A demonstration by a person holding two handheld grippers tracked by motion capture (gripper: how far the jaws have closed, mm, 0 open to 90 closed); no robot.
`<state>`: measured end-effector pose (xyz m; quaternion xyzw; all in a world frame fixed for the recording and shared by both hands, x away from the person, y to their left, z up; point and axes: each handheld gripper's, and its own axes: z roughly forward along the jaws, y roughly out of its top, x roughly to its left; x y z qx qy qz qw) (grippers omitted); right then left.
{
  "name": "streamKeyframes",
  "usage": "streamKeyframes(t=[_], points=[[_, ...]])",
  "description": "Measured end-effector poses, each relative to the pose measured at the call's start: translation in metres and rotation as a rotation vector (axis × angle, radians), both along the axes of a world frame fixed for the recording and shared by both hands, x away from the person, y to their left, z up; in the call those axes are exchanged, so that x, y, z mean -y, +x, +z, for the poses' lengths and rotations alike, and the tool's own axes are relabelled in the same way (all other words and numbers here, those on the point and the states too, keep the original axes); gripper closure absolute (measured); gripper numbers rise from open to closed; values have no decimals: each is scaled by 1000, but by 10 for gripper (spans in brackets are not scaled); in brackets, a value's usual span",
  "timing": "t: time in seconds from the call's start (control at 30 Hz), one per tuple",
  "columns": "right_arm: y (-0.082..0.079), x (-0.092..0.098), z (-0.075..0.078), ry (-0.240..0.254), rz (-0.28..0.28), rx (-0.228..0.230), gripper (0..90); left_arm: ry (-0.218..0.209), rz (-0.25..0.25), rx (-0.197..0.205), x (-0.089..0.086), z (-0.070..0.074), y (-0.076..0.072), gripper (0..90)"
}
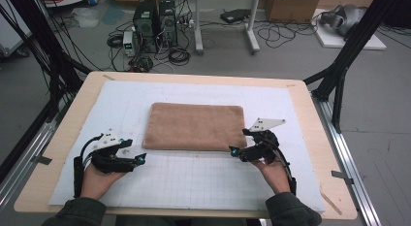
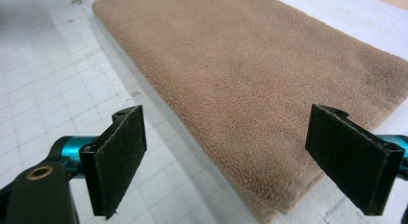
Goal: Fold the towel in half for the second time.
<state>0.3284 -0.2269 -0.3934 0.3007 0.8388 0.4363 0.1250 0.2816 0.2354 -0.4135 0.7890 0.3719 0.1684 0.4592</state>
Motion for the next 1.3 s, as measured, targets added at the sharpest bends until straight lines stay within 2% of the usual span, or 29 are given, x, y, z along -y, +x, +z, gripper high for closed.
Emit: streamKeyframes(t=[0.37,0.47,0.7,1.3], points=[[-22,21,4,2,-3,20,124,-4,-15,0,-5,4,-16,191],[-30,27,4,-9,-8,41,125,-3,-23,-1,-6,4,-20,191],[-43,38,4,10,-11,41,125,-9,-18,5,-10,5,-29,179],[-74,60,-8,8,-25,39,122,-11,21,20,-27,4,-57,170]])
